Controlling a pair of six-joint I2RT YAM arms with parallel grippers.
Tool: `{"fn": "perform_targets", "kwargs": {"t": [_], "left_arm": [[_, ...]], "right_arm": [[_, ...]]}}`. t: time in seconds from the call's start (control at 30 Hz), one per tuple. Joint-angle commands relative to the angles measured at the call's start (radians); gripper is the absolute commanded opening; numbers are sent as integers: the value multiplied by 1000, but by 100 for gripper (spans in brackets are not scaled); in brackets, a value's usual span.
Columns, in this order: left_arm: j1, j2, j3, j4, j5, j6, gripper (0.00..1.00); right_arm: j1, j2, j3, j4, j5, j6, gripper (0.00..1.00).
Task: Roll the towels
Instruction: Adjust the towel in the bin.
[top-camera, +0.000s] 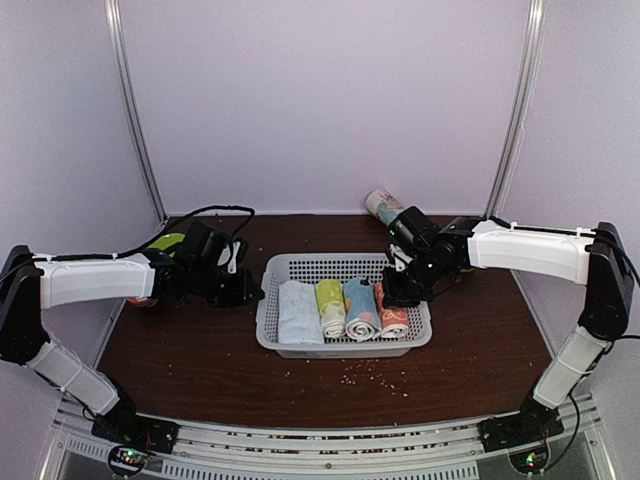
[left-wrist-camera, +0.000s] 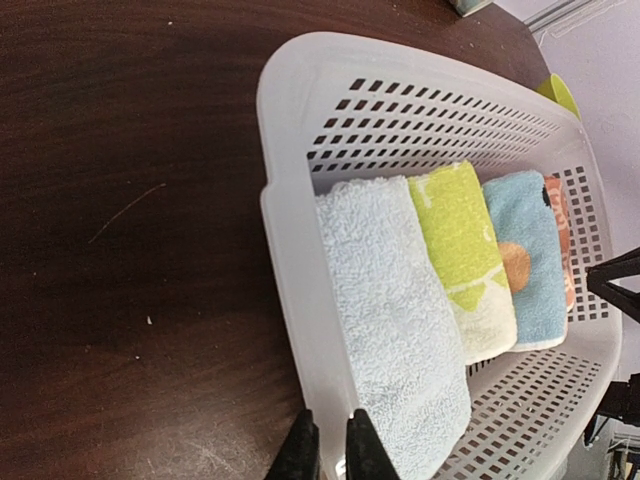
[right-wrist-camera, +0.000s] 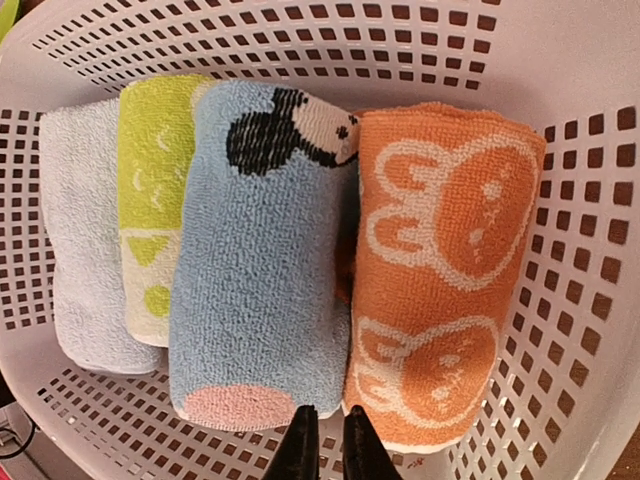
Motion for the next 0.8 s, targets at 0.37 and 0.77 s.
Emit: {"fn": "perform_targets", "kwargs": {"t": [0.37,0.77], "left_arm": [[-11,19,-48,-59,-12,-3,10],[-11,-7,-67,-52,-14,-4,10]], "right_arm": [[-17,117,47,-107,158,-65,10],[-28,27,80,-98,78,-74,24]]}}
